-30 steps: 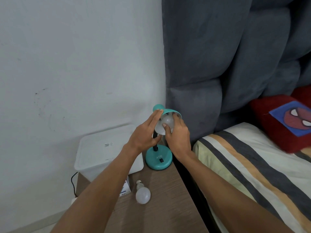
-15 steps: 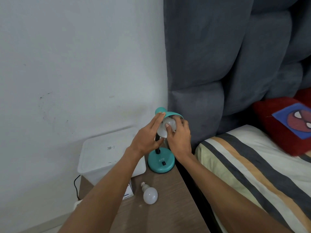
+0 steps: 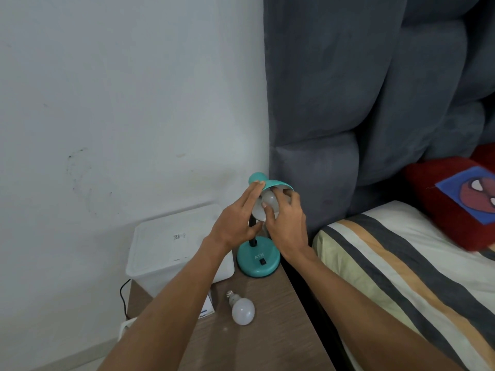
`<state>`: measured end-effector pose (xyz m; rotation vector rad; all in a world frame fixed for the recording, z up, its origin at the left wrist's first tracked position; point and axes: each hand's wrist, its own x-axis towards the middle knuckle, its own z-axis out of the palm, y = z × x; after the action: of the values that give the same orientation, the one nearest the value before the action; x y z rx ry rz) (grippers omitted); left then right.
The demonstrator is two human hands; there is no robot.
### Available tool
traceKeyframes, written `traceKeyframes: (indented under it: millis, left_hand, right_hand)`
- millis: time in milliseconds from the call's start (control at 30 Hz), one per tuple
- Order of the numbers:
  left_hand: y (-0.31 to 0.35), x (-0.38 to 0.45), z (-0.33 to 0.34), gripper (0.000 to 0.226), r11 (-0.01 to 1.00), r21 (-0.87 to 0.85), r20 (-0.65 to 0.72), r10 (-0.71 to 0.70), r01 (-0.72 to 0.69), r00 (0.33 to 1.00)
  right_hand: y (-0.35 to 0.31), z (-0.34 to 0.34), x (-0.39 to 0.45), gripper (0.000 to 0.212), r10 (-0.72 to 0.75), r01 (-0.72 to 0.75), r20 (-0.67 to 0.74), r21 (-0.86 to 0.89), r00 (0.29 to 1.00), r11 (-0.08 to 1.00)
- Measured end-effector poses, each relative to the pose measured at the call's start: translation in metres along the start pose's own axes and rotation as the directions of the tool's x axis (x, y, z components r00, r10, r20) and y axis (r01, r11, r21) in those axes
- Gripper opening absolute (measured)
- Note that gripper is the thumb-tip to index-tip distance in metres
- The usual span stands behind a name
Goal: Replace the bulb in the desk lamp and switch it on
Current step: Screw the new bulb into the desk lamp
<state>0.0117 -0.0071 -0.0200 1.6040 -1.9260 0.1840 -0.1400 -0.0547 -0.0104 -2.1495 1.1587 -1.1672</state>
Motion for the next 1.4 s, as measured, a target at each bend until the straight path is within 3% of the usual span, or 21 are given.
traceKeyframes:
  millis: [67,233,433,567,700,933,1033,1200,1400]
  left_hand:
    - [0.0,0.0,0.0,0.096,1.0,-0.002,-0.002,0.001,-0.001,1.0]
    - [0.001,0.001,0.0,0.094,1.0,0.0,-0.009,0.02,-0.02,1.0]
    - [-0.001,0.001,0.0,0.097,1.0,-0.002,-0.003,-0.001,0.001,1.0]
    - [0.0,0.001,0.0,0.094,1.0,-0.007,-0.004,-0.006,0.006,1.0]
    - [0.0,0.002,0.0,0.096,1.0,-0.014,0.0,0.001,-0.001,1.0]
    - [0.0,0.003,-0.002,0.094,1.0,-0.018,0.004,-0.008,0.008,1.0]
    - [0.0,0.001,0.0,0.094,1.0,-0.02,0.001,-0.01,0.01,1.0]
    - [-0.001,0.001,0.001,0.097,1.0,-0.018,-0.002,0.004,-0.004,1.0]
    - [-0.005,0.001,0.003,0.095,1.0,-0.017,0.009,-0.017,0.017,1.0]
  right_hand:
    - [0.003,0.001,0.0,0.058,0.006,-0.005,0.051,-0.021,0.999,1.0]
    - [0.005,0.001,0.004,0.05,0.15,-0.151,0.006,0.041,0.989,0.988]
    - [0.003,0.0,0.002,0.044,-0.056,0.056,0.002,-0.036,0.998,0.998]
    - [0.01,0.0,0.003,0.059,-0.049,0.054,0.072,-0.076,0.996,0.996]
    - [0.004,-0.003,0.005,0.048,-0.008,0.009,0.015,-0.038,1.0,0.999]
    - [0.01,-0.001,0.004,0.05,-0.183,0.189,0.062,-0.127,0.981,0.974]
    - [0.014,0.0,0.004,0.058,-0.158,0.171,0.105,-0.131,0.982,0.977]
    - [0.006,-0.004,0.008,0.045,-0.001,0.003,-0.025,0.094,1.0,0.996]
    - [0.008,-0.001,0.006,0.054,-0.191,0.195,0.045,-0.129,0.981,0.972]
